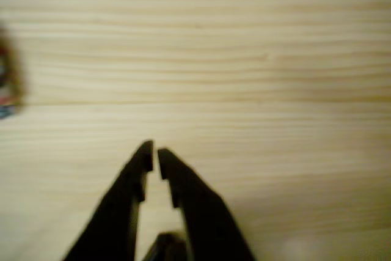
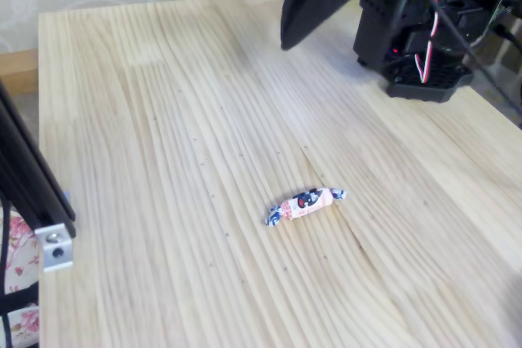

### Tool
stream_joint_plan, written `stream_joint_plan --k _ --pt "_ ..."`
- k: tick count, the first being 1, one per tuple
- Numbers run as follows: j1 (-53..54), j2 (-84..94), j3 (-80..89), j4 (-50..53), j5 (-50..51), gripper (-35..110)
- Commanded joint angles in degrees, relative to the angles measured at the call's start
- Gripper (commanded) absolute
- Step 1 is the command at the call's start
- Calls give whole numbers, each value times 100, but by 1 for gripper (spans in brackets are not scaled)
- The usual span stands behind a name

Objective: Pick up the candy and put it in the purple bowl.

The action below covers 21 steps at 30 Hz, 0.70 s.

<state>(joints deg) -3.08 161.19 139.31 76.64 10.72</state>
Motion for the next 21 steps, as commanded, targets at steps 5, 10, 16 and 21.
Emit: stream_joint_plan --k 5,10,16,21 --pt "-1090 -457 -1494 431 721 -1" --pt "-1749 -905 -1898 677 1318 -1" --pt "-2136 -1661 -2171 615 2065 -1" --pt "-2672 -2329 -2153 18 2584 -1"
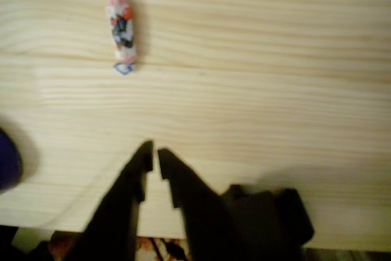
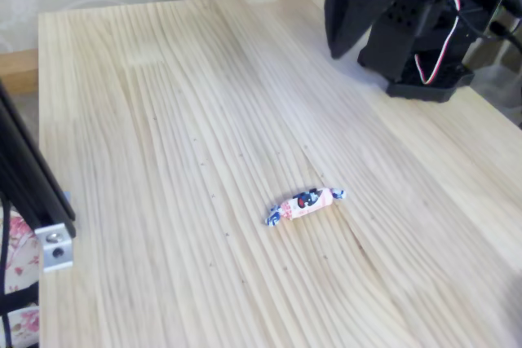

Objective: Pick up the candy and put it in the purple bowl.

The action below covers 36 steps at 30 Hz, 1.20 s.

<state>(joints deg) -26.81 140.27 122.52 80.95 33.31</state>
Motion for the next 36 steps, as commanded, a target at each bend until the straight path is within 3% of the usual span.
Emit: stream_joint_plan --k 1,6,26,36 --pt "-352 -466 -510 -536 404 -1" --pt "-624 -1441 -817 -958 1002 -1" --pt "-1046 -3560 -1134 -1714 1635 -1" --pt "-1063 -3647 -1107 -2004 1661 15"
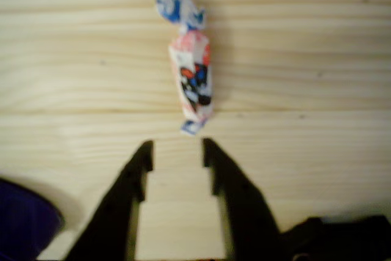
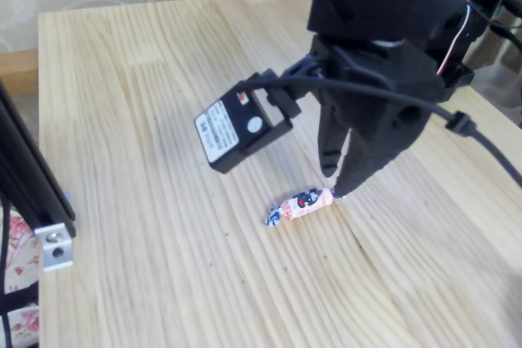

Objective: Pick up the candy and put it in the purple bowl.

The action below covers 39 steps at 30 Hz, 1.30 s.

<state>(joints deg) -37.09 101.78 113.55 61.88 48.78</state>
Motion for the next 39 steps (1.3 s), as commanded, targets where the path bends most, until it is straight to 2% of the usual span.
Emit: stream_joint_plan --k 1,17,29,33,39 --pt "-35 185 -220 -123 114 15" --pt "44 -606 -387 -694 9 15" --pt "316 -1037 -457 -747 -114 15" --pt "316 -1116 -466 -747 -132 26" --pt "281 -1143 -431 -703 105 19"
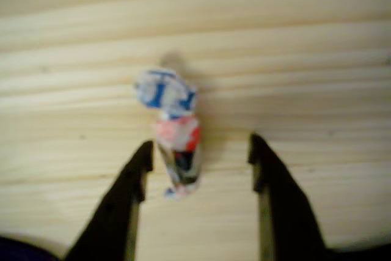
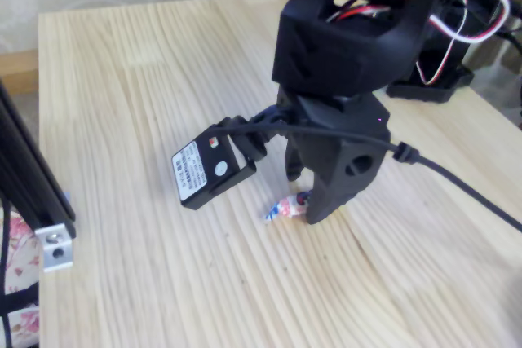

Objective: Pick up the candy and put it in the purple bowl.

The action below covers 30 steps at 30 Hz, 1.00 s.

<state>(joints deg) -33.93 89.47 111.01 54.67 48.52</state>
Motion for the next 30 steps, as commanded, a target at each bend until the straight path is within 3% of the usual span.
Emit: stream_joint_plan --k 1,5,18,30 --pt "-62 79 -176 18 132 18" --pt "-123 62 -167 44 141 4" --pt "-114 97 -141 255 123 -1" --pt "193 1204 9 659 -220 -1"
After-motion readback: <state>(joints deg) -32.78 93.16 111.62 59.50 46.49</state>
